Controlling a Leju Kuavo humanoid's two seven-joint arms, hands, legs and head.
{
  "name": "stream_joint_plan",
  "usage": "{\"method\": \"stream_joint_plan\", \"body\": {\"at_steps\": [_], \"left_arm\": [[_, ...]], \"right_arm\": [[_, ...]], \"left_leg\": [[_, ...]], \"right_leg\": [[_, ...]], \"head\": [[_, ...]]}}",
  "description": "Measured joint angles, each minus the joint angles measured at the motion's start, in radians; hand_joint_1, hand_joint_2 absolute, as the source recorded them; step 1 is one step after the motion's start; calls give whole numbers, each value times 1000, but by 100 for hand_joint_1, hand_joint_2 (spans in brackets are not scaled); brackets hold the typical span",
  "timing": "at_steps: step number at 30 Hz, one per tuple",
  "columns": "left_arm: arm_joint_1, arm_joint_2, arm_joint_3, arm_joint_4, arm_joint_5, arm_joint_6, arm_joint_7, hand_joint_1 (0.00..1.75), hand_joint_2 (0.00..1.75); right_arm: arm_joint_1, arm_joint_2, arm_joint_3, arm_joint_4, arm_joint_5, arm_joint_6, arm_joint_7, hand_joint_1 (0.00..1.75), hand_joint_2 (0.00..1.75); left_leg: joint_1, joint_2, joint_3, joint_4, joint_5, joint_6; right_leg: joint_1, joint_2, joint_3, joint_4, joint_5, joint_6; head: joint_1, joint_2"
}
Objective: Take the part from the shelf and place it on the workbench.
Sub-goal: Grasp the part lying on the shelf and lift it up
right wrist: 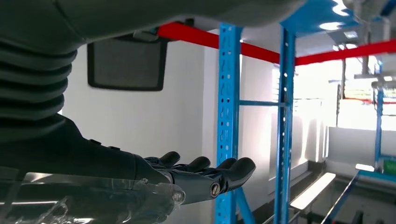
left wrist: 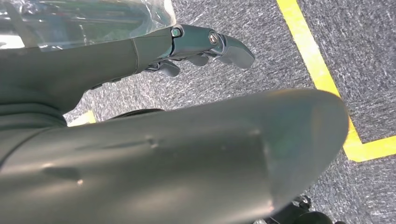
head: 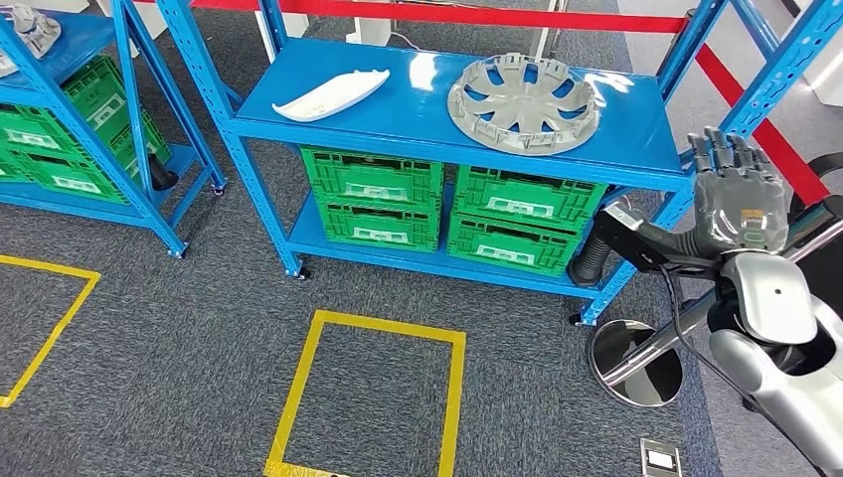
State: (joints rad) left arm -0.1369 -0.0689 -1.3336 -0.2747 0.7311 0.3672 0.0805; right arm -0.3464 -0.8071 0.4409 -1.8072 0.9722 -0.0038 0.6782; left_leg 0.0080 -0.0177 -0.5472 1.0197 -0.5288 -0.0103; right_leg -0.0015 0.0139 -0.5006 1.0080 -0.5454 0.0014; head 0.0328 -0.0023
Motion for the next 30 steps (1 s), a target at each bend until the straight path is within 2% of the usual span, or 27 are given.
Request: {"method": "stream_joint_plan", "body": {"at_steps": [2, 9, 13, 16, 20, 23, 30], "left_arm": [[0, 0, 0, 0, -5, 1, 0, 0, 0], [0, 2, 0, 0, -15, 1, 0, 0, 0], [-1, 3, 0, 0, -22, 1, 0, 0, 0], [-1, 3, 0, 0, -27, 0, 5, 0, 0], [-4, 3, 0, 0, -38, -2, 15, 0, 0], [-6, 3, 0, 0, -45, -4, 22, 0, 0], [-11, 4, -3, 0, -69, -18, 40, 0, 0]], "right_arm": [[27, 9, -15, 7, -13, -88, 0, 0, 0], [89, 35, -55, 34, -52, -237, -9, 0, 0], [107, 54, -68, 56, -80, -260, -7, 0, 0], [107, 65, -72, 74, -110, -208, -2, 0, 0], [88, 81, -73, 101, -108, -62, -2, 0, 0], [66, 97, -70, 122, -78, 27, -1, 0, 0], [-11, 137, -31, 164, 5, 159, -2, 0, 0]], "left_leg": [[0, 0, 0, 0, 0, 0], [0, -1, 0, 0, 0, 0], [0, -1, 0, 0, 0, 0], [0, -1, 0, 0, 0, 0], [0, -1, 0, 0, 1, 0], [0, -1, 0, 0, 1, 0], [0, -1, -1, 0, 1, 0]], "right_leg": [[0, 0, 0, 0, 0, 0], [0, -1, 0, 0, 0, 0], [0, 0, 0, 0, 0, 0], [0, 0, 0, 0, 0, 0], [0, 0, 0, 0, 0, 0], [0, 0, 0, 0, 0, 0], [0, -1, 0, 1, 0, 0]], "head": [[0, 0], [0, 0], [0, 0], [0, 0], [0, 0], [0, 0], [0, 0]]}}
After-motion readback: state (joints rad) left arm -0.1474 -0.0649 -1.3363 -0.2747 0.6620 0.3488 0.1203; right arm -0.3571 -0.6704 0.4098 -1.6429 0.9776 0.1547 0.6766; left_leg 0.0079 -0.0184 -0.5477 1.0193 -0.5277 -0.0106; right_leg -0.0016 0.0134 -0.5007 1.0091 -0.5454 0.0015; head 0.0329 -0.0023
